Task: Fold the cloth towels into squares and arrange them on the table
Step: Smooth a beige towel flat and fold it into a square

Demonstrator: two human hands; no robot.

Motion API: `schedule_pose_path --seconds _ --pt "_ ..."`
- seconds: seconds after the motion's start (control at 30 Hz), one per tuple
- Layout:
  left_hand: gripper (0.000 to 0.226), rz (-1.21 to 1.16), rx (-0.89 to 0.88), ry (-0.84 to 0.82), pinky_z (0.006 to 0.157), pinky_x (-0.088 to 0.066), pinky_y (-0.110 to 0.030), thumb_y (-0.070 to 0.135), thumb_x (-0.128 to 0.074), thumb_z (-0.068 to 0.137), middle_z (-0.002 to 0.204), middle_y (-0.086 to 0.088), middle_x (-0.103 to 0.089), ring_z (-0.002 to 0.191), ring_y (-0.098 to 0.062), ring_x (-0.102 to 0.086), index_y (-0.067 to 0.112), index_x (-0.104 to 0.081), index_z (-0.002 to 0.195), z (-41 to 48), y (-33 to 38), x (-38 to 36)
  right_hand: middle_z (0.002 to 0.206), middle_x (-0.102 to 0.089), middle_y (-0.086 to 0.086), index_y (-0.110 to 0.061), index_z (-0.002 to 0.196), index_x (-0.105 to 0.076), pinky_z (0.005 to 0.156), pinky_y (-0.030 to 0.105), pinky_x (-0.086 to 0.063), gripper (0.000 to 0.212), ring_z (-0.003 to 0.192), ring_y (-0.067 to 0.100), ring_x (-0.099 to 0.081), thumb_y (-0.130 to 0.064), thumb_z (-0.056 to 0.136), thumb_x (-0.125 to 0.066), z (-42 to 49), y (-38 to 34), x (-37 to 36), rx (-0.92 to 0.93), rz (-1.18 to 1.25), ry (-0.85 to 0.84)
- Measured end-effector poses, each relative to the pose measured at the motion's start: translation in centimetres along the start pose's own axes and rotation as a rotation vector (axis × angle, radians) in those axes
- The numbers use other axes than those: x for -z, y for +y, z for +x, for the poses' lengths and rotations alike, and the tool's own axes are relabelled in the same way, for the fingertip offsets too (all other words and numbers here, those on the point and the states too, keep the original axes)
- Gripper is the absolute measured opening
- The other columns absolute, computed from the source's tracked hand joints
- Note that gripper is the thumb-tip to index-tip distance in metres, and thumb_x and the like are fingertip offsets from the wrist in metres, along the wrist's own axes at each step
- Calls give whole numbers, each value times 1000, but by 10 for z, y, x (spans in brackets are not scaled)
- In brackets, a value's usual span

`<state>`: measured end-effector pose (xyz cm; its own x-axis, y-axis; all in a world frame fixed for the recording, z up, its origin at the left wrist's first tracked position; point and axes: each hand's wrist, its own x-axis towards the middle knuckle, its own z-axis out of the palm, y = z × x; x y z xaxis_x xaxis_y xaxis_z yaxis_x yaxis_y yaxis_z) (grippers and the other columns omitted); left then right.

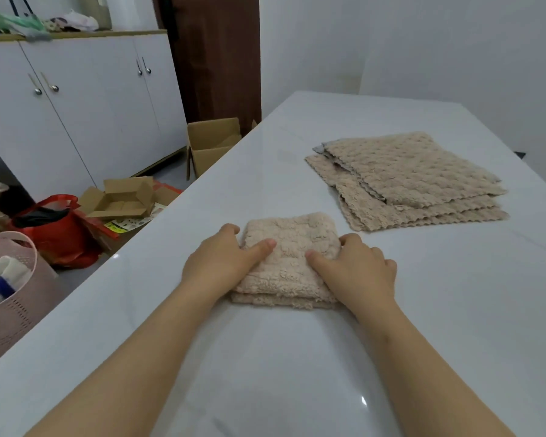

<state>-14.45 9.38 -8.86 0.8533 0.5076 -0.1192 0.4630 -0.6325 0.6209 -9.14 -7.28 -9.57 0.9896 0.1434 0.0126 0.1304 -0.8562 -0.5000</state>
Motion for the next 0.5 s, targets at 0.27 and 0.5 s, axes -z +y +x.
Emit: schedule_pose_path --seconds 0.27,0.5 --pt "62 -174 205 -115 90 -49 -45 61 -70 52 96 4 -67 95 -23 -63 20 -63 97 -2 17 4 90 -51 -7 -22 99 -49 81 33 -26 34 94 19 -42 -48 80 -57 -1 -4 14 -117 204 -153" --pt "26 -664 318 -234 66 -54 -31 18 -63 87 96 -2 -59 83 -17 -62 14 -45 106 -7 55 28 100 -65 4 -29 97 -48 80 47 -56 21 90 23 -65 -31 83 -64 -4 -21 54 -321 830 -326"
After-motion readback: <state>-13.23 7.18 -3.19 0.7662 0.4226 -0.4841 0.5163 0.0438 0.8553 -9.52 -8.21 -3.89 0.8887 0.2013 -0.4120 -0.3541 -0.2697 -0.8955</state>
